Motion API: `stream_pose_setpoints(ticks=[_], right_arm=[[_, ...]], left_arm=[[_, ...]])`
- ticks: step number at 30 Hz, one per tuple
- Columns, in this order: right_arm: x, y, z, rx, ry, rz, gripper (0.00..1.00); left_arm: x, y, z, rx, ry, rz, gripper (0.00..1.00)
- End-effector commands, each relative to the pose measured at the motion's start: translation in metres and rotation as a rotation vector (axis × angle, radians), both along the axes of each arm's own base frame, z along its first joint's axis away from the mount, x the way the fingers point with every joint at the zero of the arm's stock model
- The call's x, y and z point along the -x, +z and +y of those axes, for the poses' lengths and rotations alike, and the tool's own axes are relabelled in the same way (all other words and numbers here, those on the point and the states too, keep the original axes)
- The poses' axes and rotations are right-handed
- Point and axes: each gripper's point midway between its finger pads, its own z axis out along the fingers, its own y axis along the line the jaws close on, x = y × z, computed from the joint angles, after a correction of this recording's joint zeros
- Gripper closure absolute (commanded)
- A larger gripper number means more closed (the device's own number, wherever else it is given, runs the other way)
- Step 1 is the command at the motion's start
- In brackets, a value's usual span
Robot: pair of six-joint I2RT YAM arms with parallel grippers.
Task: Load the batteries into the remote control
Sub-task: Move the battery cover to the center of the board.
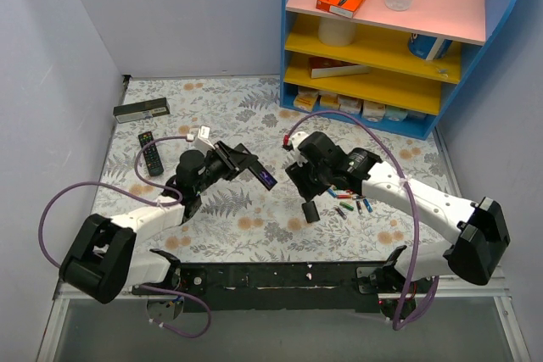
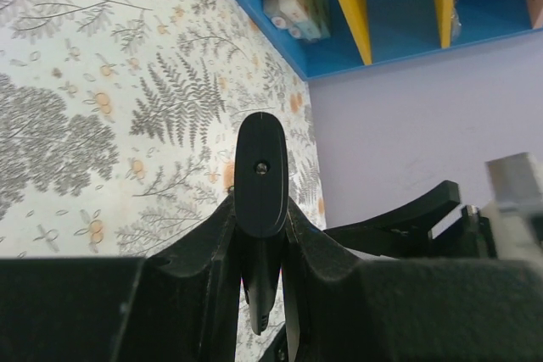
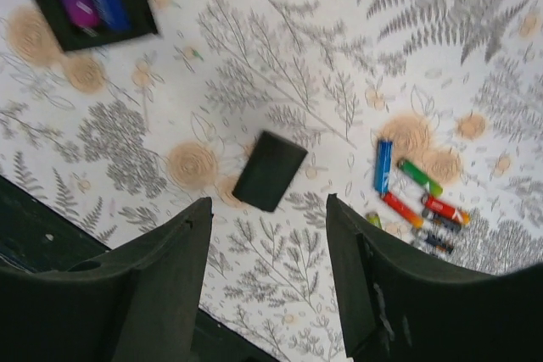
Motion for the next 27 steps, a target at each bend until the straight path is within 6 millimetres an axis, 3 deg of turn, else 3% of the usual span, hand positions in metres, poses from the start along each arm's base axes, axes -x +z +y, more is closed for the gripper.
stream_pose_setpoints(ticks=[1, 7, 15, 22, 27], right_arm=[[0.009, -0.029, -0.023, 0.035, -0.068, 0.044, 0.36], [0.042, -0.085, -0.038, 0.086, -0.08, 0.211, 0.35], [0.053, -0.125, -0.038, 0.11, -0.1, 0.29, 0.35], [0.055, -0.141, -0.033, 0.112, -0.078, 0.318, 0.35], [0.066, -0.14, -0.009, 0.074, 0.017, 0.386, 0.36]], left_arm=[[0.009, -0.009, 0.02, -0.075, 0.06, 0.001, 1.0], [0.023, -0.003, 0.03, -0.081, 0.072, -0.013, 1.0], [0.026, 0.015, 0.038, -0.106, 0.095, -0.06, 1.0], [0.029, 0.025, 0.043, -0.123, 0.112, -0.086, 1.0], [0.027, 0.034, 0.047, -0.135, 0.131, -0.1, 1.0]])
